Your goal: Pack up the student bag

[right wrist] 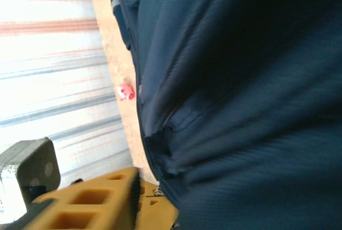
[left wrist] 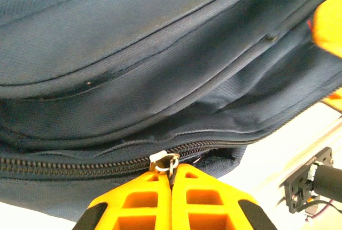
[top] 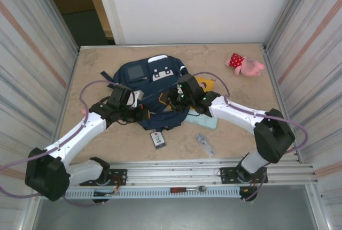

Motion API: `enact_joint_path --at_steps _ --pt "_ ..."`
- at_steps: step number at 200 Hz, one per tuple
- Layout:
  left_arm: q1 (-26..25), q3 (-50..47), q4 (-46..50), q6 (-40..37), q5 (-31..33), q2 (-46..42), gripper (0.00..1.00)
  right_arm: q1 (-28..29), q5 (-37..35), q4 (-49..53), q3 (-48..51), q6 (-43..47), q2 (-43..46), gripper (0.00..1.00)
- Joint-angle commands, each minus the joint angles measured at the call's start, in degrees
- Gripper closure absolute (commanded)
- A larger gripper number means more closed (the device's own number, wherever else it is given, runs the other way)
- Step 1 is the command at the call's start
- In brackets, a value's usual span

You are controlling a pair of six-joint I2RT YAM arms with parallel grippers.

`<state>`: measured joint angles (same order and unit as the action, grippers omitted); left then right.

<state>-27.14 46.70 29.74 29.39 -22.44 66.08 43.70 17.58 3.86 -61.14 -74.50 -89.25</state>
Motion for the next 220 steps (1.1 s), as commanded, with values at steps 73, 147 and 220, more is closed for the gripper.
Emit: enact_joint_path --at_steps 73,147,220 --pt "18.13 -0.68 0.00 -6.42 3.10 1.87 1.00 -15.57 24.53 14.38 -16.93 17.40 3.87 1.00" --pt "22.83 7.09 -5.27 -9.33 11.42 15.10 1.00 -16.67 28.63 18.56 -27.15 18.99 0.80 1.00" --pt "23.09 13.09 0.41 -4.48 4.08 6.74 0.53 -8.84 12.74 2.17 -22.63 9.79 -5.05 1.00"
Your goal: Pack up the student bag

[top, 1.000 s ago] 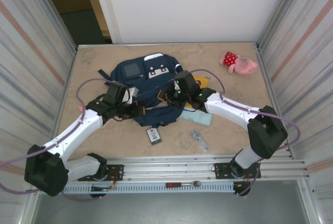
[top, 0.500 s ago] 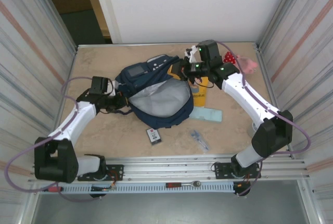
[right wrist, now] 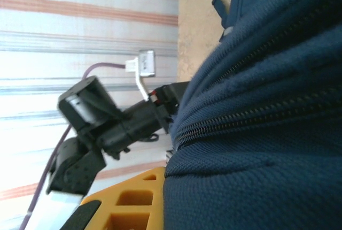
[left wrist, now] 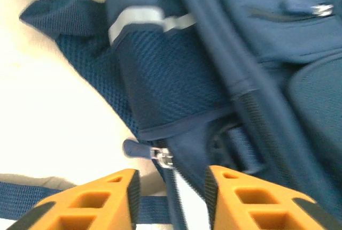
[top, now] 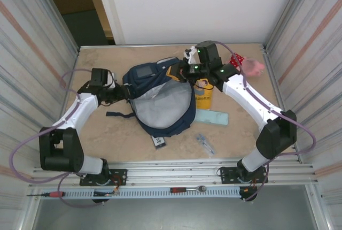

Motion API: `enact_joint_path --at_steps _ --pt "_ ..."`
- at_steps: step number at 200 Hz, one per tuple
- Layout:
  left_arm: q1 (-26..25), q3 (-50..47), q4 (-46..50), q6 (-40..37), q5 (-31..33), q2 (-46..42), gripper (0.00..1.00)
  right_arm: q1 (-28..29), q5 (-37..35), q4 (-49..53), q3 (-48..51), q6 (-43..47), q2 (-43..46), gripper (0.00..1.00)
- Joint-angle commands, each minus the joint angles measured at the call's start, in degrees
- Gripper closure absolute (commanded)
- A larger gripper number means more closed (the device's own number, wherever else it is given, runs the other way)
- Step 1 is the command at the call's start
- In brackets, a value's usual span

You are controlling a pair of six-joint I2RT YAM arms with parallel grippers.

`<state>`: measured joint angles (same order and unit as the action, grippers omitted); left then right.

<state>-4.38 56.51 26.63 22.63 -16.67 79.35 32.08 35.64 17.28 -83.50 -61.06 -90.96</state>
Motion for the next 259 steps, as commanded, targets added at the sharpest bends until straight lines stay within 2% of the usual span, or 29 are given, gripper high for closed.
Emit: enact_joint_path --at_steps 1,35,93,107,116,131,152,183,220,233,259 --pt "0.34 3.31 3.56 2.30 -1.70 -6.82 0.53 2.89 -5.45 -11.36 -0.44 -3.68 -3.57 1.00" --pt "0.34 5.35 7.12 2.26 0.60 -12.82 0.48 6.67 -10.93 -13.76 -5.12 -3.79 -9.95 1.00" --pt "0.34 7.61 10.13 0.38 -0.09 -13.52 0.48 8.68 -14.38 -17.37 -9.13 -5.05 -19.13 1.00" --pt "0.34 7.20 9.89 0.72 -1.09 -13.52 0.48 9.17 -14.29 -16.96 -9.13 -5.52 -20.48 0.86" --pt "0.26 6.89 9.76 1.15 -2.08 -13.52 0.48 9.25 -12.83 -15.86 -8.61 -8.59 -20.92 0.75" --pt "-0.03 6.08 9.07 1.88 -4.54 -13.74 0.48 9.71 -10.88 -12.84 -6.41 -8.55 -19.78 0.56" --pt "-2.96 4.50 7.26 1.61 -5.04 -14.46 0.45 9.93 -9.94 -4.33 -1.67 -6.53 -16.47 0.42" --pt "-9.24 3.26 6.51 0.93 -2.89 -12.78 0.45 9.48 -3.93 5.19 4.87 -2.43 -12.68 0.34" --pt "-14.54 2.16 1.83 2.51 -0.97 -7.56 0.46 8.92 -0.35 11.65 10.05 1.17 -8.49 0.33" --pt "-16.12 3.46 0.44 2.59 -1.16 -4.69 0.46 7.80 1.68 13.18 11.51 2.25 -6.29 0.33" --pt "-21.25 8.97 -1.43 2.16 -1.02 3.19 0.46 3.00 0.24 22.78 11.42 9.58 -0.72 0.33"
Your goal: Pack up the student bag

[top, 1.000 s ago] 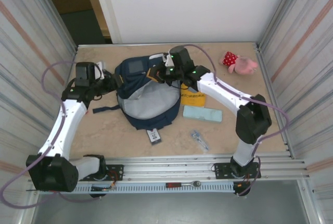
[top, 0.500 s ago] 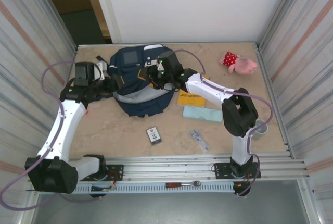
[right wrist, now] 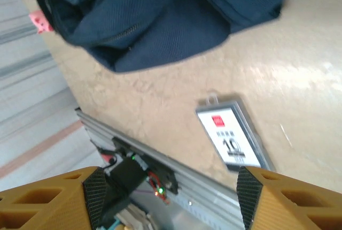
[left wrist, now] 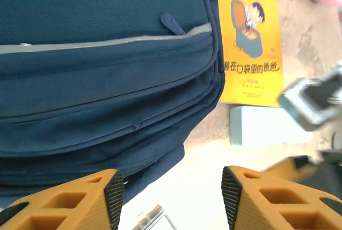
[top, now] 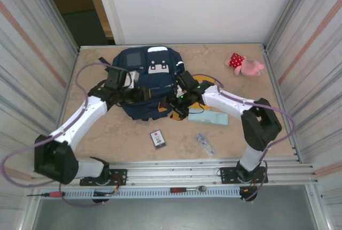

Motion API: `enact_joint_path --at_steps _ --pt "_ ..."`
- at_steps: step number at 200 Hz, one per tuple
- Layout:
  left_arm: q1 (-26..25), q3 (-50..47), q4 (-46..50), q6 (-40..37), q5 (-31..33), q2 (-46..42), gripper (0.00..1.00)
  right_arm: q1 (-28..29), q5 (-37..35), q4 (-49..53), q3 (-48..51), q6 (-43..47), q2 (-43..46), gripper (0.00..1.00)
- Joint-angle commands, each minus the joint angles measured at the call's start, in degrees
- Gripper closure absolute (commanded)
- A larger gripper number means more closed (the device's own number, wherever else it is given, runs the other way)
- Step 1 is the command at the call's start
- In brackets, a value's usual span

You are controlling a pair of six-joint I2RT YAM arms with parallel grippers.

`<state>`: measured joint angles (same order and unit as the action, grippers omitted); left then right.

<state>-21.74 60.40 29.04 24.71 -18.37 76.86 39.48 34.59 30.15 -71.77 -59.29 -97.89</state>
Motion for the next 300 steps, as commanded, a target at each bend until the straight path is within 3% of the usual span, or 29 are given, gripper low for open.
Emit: enact_joint_path --at_steps 1,26,52,81,133,168,212,244,300 --pt "-4.18 5.34 -3.91 0.03 0.70 6.07 0.46 -4.59 1.24 10.27 -0.35 8.15 6.43 0.33" --pt "-10.30 12.82 -5.03 -0.19 0.74 15.78 0.45 -15.60 -1.61 17.90 0.39 17.34 10.44 0.33" --pt "-15.83 21.27 -5.04 -0.18 -0.44 26.09 0.43 -26.82 -3.31 20.57 -0.43 26.43 8.93 0.33" --pt "-19.59 29.74 -4.43 1.38 -0.94 36.95 0.42 -32.89 -8.26 20.11 -3.13 32.86 2.66 0.34" --pt "-19.59 32.04 -4.43 5.93 5.19 44.40 0.42 -32.89 -11.98 15.29 -4.10 35.49 -6.93 0.34" --pt "-18.18 30.40 -5.38 6.74 4.79 45.80 0.42 -31.09 -10.13 12.19 -3.63 36.03 -11.48 0.39" --pt "-17.38 30.80 -6.10 7.18 3.10 48.40 0.43 -31.24 -14.42 11.64 -3.08 33.40 -15.64 0.68" --pt "-17.42 32.11 -6.14 7.53 2.17 50.99 0.43 -32.32 -14.74 11.34 -1.78 32.40 -17.07 0.82" --pt "-18.51 32.84 -9.63 10.72 -6.08 51.24 0.44 -32.25 -9.40 10.92 -1.03 31.47 -17.12 0.87"
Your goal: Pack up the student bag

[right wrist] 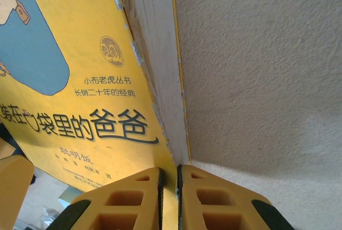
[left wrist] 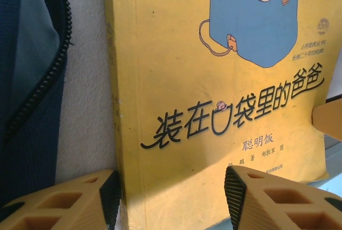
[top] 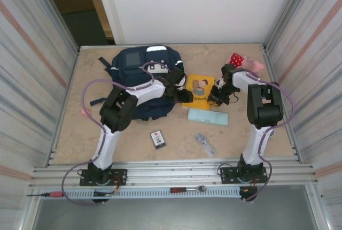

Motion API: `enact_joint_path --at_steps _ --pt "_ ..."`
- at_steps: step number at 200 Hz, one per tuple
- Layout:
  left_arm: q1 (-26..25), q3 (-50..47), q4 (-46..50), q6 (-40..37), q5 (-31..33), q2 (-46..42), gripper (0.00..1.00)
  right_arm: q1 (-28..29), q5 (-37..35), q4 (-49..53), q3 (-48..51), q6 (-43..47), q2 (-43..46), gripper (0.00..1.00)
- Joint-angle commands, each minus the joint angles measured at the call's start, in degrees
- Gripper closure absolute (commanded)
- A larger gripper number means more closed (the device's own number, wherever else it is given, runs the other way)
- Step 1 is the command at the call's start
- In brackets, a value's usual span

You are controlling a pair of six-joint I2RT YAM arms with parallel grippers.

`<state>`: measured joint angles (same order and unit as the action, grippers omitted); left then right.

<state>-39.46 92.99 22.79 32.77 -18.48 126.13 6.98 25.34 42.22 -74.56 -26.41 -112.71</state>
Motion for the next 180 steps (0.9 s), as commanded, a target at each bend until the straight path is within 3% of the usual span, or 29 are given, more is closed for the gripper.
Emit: enact_joint_path --at_steps 1,67,180 --pt "-0.79 0.17 -3.55 2.82 -6.09 1.91 0.44 0.24 -0.01 -1.20 1.78 -1.47 -2.28 0.87" --pt "0.50 -6.44 -15.41 9.70 -12.47 -7.60 0.45 1.78 4.51 -2.40 2.12 -2.77 -1.74 0.89" --pt "1.40 -14.20 -24.10 14.71 -17.22 -11.32 0.46 4.77 8.74 -6.35 3.71 -6.13 0.07 0.90"
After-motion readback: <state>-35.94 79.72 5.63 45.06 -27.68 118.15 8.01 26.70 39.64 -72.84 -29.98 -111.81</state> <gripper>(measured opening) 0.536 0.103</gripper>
